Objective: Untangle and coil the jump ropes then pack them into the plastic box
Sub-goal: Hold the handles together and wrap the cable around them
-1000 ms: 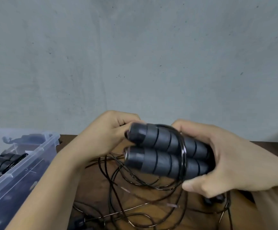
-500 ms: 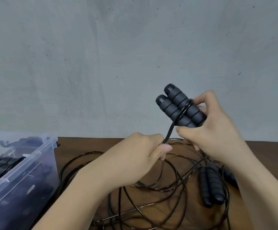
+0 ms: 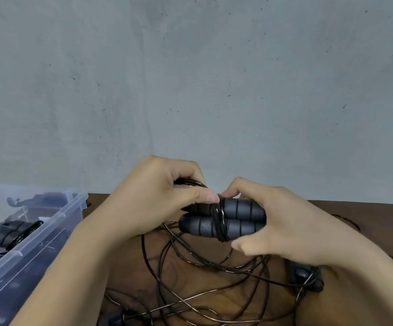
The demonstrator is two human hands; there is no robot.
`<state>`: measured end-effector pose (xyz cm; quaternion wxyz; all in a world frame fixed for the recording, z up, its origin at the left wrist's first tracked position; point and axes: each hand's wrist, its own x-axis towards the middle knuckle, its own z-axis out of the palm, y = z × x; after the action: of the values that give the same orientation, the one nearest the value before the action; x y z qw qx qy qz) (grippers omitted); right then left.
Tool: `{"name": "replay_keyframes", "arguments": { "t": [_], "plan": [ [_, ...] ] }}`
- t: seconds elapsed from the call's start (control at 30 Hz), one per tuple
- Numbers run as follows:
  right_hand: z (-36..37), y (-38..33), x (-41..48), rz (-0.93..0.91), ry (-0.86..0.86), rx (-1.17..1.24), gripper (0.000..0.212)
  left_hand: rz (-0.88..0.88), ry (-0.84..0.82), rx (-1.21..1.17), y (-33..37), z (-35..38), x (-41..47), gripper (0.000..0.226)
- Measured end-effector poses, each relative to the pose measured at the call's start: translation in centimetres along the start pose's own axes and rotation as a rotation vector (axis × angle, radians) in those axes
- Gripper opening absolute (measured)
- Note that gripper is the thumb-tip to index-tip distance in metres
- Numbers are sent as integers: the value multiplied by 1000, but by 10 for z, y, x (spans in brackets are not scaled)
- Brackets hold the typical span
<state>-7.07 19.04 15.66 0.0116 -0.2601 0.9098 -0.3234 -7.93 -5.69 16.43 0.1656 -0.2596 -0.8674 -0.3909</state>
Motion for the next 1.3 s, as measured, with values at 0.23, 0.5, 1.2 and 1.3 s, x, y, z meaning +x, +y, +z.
{"name": "replay_keyframes", "arguments": {
  "t": [0.23,0.5,1.2,1.3],
  "plan": [
    [-25,-9,-18,-73,-84,313,61,93,10,-185,-10,-1,3,34],
    [-17,-8,-18,-235,-86,732,51,-109,79,-219,-22,32,4,29],
    [-13,11,7,5,785,204,47,62,-59,97,22,44,-4,31],
    [-13,17,10,55,622,107,46,82,-20,139,18,31,-3,29]
  ]
}}
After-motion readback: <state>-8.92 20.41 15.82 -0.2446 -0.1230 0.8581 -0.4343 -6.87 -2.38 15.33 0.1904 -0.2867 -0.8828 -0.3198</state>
